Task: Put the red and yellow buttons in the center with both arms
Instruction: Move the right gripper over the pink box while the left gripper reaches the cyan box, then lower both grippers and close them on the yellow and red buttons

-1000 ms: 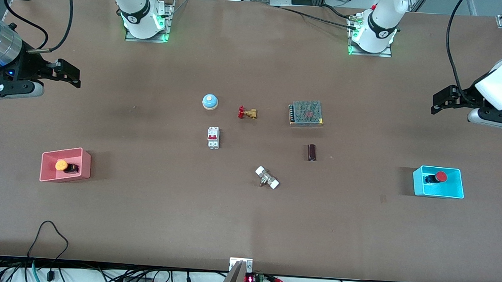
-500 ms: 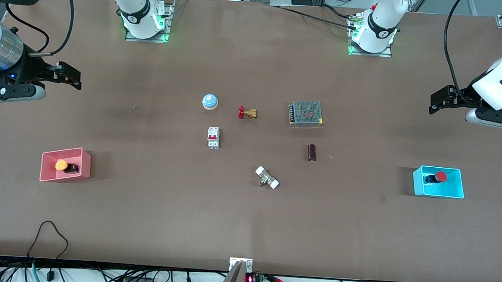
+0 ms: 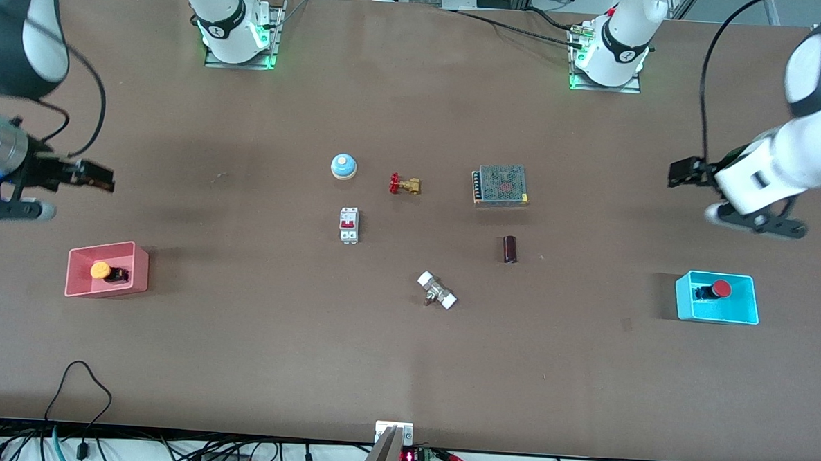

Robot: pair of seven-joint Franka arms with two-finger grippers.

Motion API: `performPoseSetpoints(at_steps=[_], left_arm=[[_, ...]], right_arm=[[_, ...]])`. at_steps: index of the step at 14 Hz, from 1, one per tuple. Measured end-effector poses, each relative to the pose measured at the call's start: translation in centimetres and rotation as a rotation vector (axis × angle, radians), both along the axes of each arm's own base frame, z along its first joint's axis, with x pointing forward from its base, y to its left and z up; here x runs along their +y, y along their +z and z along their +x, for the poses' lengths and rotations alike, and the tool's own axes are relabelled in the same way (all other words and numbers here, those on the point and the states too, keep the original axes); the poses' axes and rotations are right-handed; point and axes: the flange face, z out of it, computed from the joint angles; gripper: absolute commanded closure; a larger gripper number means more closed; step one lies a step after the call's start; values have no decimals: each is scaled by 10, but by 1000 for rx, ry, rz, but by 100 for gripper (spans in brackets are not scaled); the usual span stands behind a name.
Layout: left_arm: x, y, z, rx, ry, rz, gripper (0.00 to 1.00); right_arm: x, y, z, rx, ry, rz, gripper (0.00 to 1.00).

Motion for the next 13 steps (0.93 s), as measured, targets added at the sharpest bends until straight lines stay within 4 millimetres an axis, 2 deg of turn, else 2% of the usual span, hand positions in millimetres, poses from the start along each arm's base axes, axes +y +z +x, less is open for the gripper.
performPoseSetpoints(at_steps=[3,5,6,8,11,13], left_arm=[[-30,-53,19,21,45,25,0],[-56,-79,30,-12,54,39,0],[-59,-86,35,-41,43,68,0],[-36,-85,48,-115,15,166,0],[31,-77,62,-169,80,207,0],[73,-96,71,-173,108,202,0]], right_arm=[[-32,-41,20,-44,60,-7,0],[-51,-69,27,-73,62,-6,0],[-57,-83,30,-83,66,-5,0],[-67,-108,37,-104,78,-4,0],[-73,-141,46,-135,81,-4,0],[-78,-159,51,-158,84,-4,0]])
